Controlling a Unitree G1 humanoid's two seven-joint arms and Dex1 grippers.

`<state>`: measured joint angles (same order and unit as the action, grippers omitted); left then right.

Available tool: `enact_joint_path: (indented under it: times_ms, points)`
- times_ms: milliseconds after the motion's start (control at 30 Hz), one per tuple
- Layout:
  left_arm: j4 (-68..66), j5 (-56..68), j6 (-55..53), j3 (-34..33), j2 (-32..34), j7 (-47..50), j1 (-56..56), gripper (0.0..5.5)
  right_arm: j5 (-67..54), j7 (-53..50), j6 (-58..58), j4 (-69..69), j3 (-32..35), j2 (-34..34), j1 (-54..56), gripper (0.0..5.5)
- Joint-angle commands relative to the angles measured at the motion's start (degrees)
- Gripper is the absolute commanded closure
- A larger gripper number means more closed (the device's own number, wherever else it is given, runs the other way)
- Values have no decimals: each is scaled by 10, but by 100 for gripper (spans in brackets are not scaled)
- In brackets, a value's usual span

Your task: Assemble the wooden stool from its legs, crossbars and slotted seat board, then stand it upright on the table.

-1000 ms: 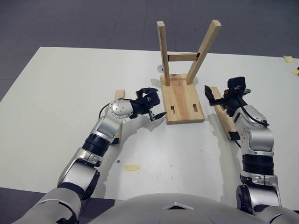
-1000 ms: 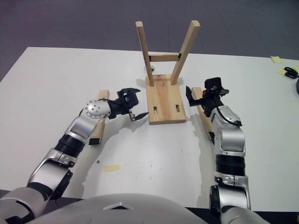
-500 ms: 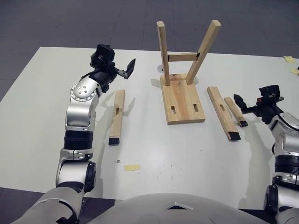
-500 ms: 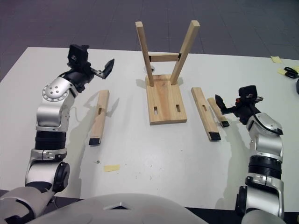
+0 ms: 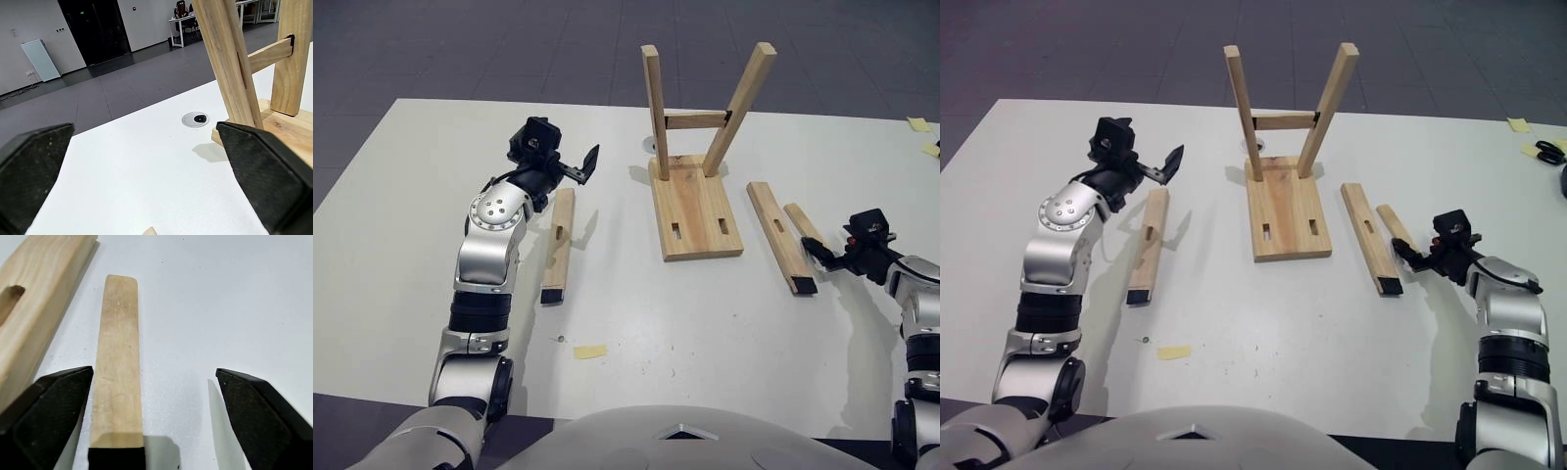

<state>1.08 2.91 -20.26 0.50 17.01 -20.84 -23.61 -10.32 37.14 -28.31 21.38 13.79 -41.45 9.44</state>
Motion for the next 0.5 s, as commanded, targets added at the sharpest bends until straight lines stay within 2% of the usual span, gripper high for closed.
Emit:
enact_joint_path:
  times_ms: [33,200,500]
  points:
    - [12,-5,-8,-1,17,-4,8,10,5,21,-97,-23,-39,-14,-44,162]
    - [18,-12,-9,-6,31,0,11,10,8,28,-119,-40,-58,-31,-50,252]
    - [40,-22,-15,0,30,15,32,10,5,32,-130,-65,-76,-37,-49,380]
